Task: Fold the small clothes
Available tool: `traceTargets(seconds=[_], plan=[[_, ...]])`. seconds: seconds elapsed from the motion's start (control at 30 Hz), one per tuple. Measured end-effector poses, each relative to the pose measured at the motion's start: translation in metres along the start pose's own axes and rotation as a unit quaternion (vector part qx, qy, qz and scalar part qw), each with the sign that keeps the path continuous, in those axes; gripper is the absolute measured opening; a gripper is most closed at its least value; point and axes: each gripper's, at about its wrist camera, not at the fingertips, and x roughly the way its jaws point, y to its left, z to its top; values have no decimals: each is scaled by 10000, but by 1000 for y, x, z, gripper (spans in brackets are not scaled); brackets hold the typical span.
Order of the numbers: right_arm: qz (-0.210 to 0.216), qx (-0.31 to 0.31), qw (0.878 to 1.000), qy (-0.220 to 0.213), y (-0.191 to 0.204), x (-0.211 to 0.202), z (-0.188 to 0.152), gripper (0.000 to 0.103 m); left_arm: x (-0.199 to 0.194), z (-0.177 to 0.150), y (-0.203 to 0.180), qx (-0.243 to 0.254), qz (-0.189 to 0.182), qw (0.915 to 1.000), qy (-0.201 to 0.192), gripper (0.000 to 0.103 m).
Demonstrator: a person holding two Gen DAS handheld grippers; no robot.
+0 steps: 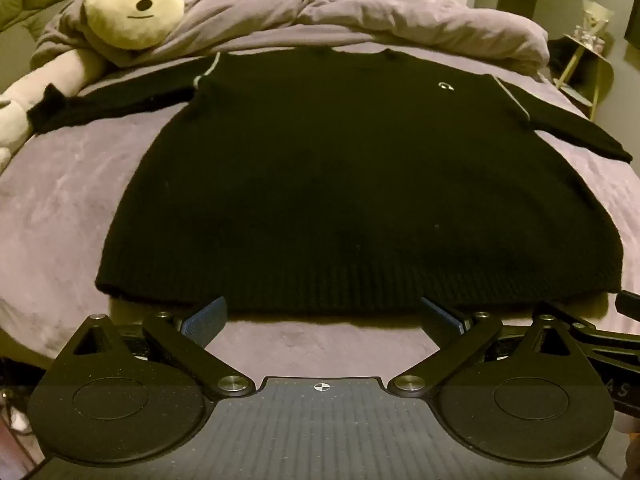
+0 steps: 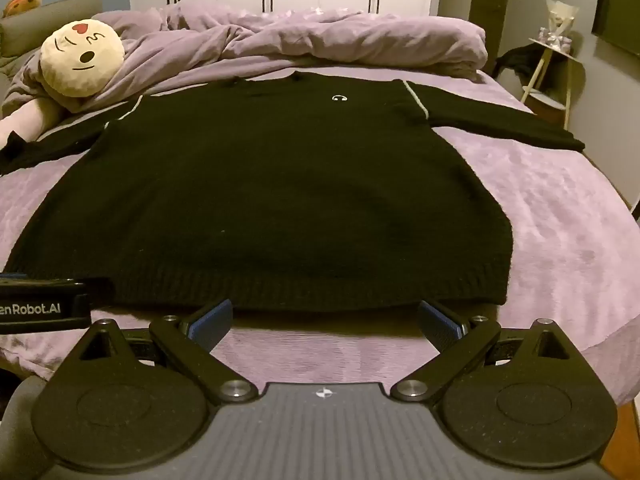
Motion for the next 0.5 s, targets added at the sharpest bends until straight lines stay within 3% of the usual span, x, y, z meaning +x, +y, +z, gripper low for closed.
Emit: traceTargets(seconds=[0.5], plan=[[25, 1, 10000, -15, 10, -3, 2, 99, 0, -2, -2, 48, 17, 10000, -10, 103]])
